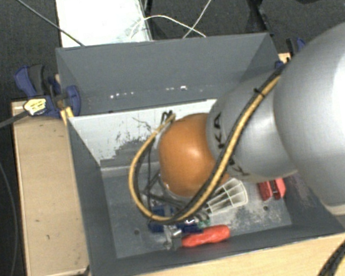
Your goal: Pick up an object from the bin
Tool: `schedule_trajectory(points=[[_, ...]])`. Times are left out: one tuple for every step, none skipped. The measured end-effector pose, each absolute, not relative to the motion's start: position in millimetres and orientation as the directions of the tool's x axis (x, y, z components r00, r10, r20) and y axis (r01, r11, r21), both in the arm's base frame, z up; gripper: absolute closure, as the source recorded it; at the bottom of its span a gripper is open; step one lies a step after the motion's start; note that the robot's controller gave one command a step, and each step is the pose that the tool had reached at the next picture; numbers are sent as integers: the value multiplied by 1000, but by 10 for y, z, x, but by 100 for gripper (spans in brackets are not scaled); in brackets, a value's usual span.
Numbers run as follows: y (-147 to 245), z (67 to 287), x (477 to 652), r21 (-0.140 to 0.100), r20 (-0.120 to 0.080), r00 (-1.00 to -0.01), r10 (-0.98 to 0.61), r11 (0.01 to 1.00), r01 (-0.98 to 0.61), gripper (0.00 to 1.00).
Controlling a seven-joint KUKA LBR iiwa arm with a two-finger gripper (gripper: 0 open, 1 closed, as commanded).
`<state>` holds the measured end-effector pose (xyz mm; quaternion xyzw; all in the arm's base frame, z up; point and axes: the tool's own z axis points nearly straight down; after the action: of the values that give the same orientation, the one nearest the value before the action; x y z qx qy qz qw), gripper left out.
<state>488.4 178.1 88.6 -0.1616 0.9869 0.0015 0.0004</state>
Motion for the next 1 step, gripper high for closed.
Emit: schedule_trajectory(points=[[1298, 705, 4777, 4, -8, -973, -231, 973, -231, 100]])
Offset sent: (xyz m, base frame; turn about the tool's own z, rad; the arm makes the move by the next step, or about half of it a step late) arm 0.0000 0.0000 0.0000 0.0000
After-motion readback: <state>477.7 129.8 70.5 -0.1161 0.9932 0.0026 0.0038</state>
